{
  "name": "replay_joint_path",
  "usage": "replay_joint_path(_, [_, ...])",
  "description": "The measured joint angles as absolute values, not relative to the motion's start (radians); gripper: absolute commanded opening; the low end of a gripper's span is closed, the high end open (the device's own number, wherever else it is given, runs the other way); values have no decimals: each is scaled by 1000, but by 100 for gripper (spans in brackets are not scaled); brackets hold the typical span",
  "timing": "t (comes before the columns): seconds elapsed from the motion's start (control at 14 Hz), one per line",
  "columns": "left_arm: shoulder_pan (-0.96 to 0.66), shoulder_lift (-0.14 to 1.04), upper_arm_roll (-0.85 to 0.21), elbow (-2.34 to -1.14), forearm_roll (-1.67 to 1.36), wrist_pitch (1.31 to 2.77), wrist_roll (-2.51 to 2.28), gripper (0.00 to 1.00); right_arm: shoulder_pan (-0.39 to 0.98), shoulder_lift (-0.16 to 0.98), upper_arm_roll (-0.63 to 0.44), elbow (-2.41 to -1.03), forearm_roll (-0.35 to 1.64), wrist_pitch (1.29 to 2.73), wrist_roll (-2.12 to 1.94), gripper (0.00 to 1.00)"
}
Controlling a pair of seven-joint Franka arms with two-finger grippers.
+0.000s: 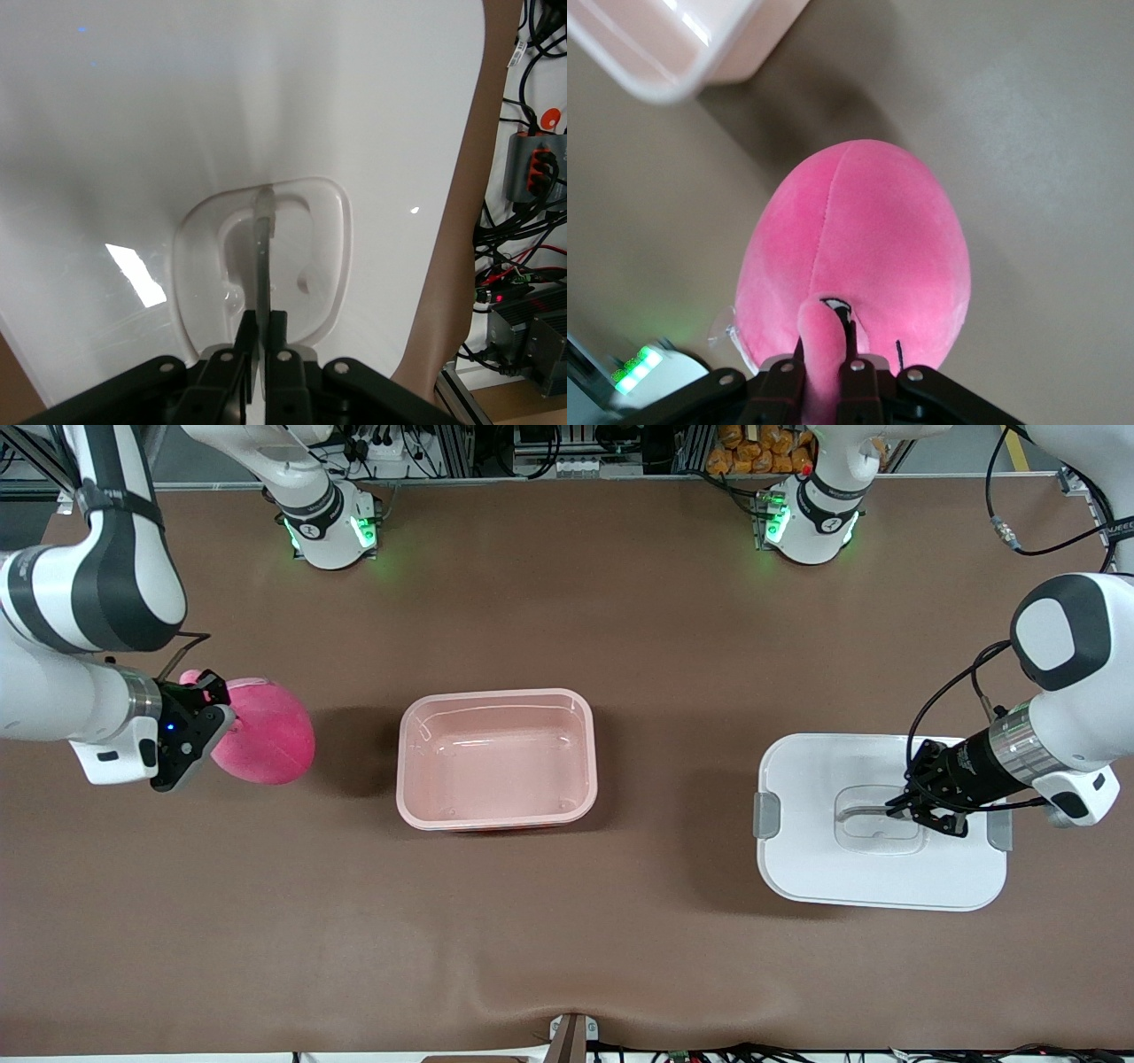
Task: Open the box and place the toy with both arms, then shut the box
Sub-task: 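Carry the pink toy over the open pink box with the right gripper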
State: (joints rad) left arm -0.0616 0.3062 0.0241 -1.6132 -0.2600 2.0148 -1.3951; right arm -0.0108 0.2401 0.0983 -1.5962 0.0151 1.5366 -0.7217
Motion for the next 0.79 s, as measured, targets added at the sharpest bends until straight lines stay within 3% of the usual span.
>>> replay_joint_path(0.36, [-68,306,2,-1614,-260,2012,-1395,0,-6,240,228,-1552,21,1510,-333,0])
replay_joint_path(0.79, [-75,306,-15,-1614,-260,2007,-1395,0,-5,264,250,-1506,101,1516,-68,0])
